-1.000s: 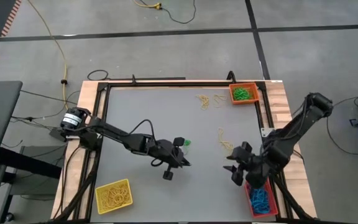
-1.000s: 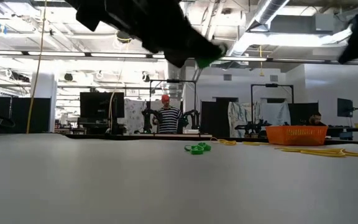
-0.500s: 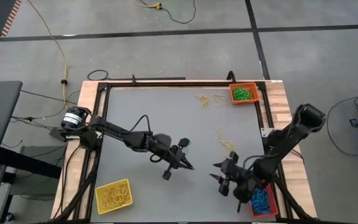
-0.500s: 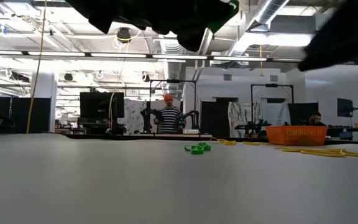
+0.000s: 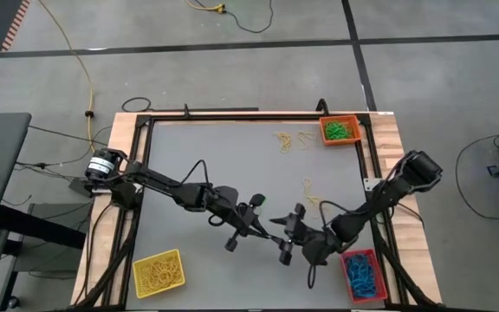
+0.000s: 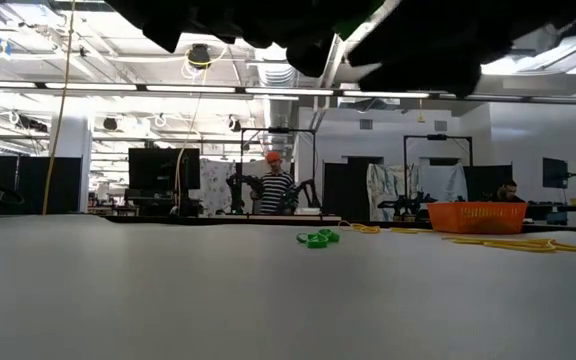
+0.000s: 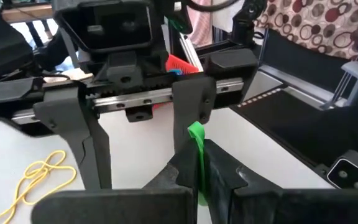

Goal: Sort rubber bands into baskets
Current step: Put the green rubber band into the orange bin

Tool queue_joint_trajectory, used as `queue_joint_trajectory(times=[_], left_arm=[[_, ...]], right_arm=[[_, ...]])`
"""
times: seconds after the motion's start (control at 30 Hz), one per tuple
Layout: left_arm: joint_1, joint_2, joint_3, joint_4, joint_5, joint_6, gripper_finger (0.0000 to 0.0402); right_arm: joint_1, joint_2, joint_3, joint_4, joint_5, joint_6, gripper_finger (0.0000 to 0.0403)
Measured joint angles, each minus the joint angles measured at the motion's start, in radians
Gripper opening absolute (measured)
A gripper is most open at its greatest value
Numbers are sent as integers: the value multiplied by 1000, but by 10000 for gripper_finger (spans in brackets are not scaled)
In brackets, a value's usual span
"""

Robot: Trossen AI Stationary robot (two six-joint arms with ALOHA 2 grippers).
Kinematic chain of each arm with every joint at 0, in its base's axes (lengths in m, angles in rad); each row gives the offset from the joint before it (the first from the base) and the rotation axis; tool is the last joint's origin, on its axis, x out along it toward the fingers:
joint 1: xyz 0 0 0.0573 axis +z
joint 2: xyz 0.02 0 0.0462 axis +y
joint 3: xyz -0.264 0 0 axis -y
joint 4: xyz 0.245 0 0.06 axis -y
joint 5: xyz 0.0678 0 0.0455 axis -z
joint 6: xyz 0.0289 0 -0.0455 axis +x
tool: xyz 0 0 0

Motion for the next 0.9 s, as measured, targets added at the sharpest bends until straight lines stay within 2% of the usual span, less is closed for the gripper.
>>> queue_joint_trajectory(times=[0.13, 0.33, 0.43, 0.57, 0.73, 0.9], left_arm=[[0, 0, 0, -2, 0, 0, 0], [-3, 0, 1, 1, 0, -8, 0], [-5, 0, 1, 0, -3, -10, 0], [-6, 0, 1, -2, -12, -7, 0], [-5, 0, 1, -14, -35, 8, 0], [-3, 0, 1, -18, -35, 7, 0]], right_arm=[[-13, 1, 0, 67, -49, -64, 244], [-20, 1, 0, 91, -50, -86, 236], [-29, 1, 0, 91, -52, -89, 211], [-29, 1, 0, 96, -60, -114, 158], [-31, 1, 0, 97, -138, -111, 99], [-31, 1, 0, 93, -132, -111, 93]])
